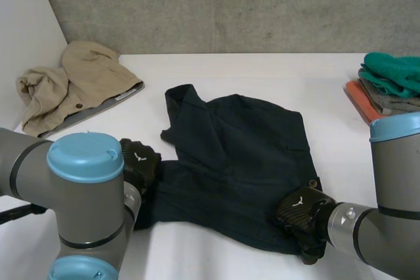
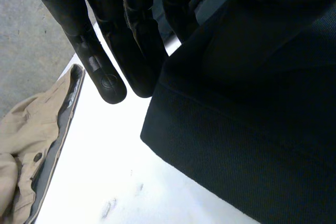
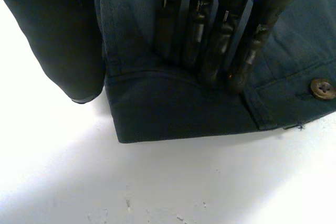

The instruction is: Fold the laundry.

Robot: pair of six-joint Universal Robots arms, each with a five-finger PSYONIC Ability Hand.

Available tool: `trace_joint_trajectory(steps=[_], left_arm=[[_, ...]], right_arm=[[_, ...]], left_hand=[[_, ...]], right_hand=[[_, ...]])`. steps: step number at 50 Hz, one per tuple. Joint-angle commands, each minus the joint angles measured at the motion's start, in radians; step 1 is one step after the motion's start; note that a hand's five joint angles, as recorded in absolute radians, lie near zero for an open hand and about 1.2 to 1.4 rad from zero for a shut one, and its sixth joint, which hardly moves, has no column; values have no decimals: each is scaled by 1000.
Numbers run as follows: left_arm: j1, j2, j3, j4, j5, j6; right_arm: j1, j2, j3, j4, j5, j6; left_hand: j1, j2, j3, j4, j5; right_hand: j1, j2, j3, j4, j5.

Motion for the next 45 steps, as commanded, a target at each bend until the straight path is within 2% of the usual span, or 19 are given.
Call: trace_joint_trajectory(steps=[1, 12, 16, 21, 25, 29, 36, 39, 42, 45], left_arm=[[10, -1, 13, 0, -1, 3], [39, -17, 40, 2, 2, 3], [45, -20, 45, 0, 4, -6], [38, -5, 39, -6, 2, -6], [27, 38, 37, -21, 2, -3], [21, 132, 28, -60, 6, 3], [-10, 242, 49, -146, 15, 8], [-10, 243, 74, -143, 16, 11], [-11, 209, 105, -133, 19, 16], [-4, 79, 163, -101, 22, 16]], right_arm=[[18, -11, 28, -51, 10, 3], [23, -49, 174, -234, 58, -3], [17, -55, 229, -349, 73, -3], [9, -75, 217, -381, 90, -8], [11, -155, 147, -357, 102, -17], [6, -241, 8, -204, 93, -69], [5, -241, -206, 27, 76, -95], [8, -201, -281, 82, 84, -105], [8, -88, -349, 85, 85, -103], [5, 34, -416, 85, 99, -103]], left_hand=[[246, 195, 201, 196, 218], [246, 195, 201, 196, 218], [246, 195, 201, 196, 218], [246, 195, 201, 196, 218], [246, 195, 201, 196, 218], [246, 195, 201, 196, 218], [246, 195, 201, 196, 218], [246, 195, 201, 196, 218], [246, 195, 201, 196, 218], [246, 195, 201, 196, 218]], right_hand=[[135, 59, 63, 76, 63], [185, 109, 113, 125, 112], [711, 635, 639, 651, 638], [713, 637, 640, 653, 640], [713, 637, 640, 653, 640], [713, 637, 640, 653, 640], [713, 637, 640, 653, 640], [713, 637, 640, 653, 640], [713, 637, 640, 653, 640], [713, 637, 640, 653, 640]])
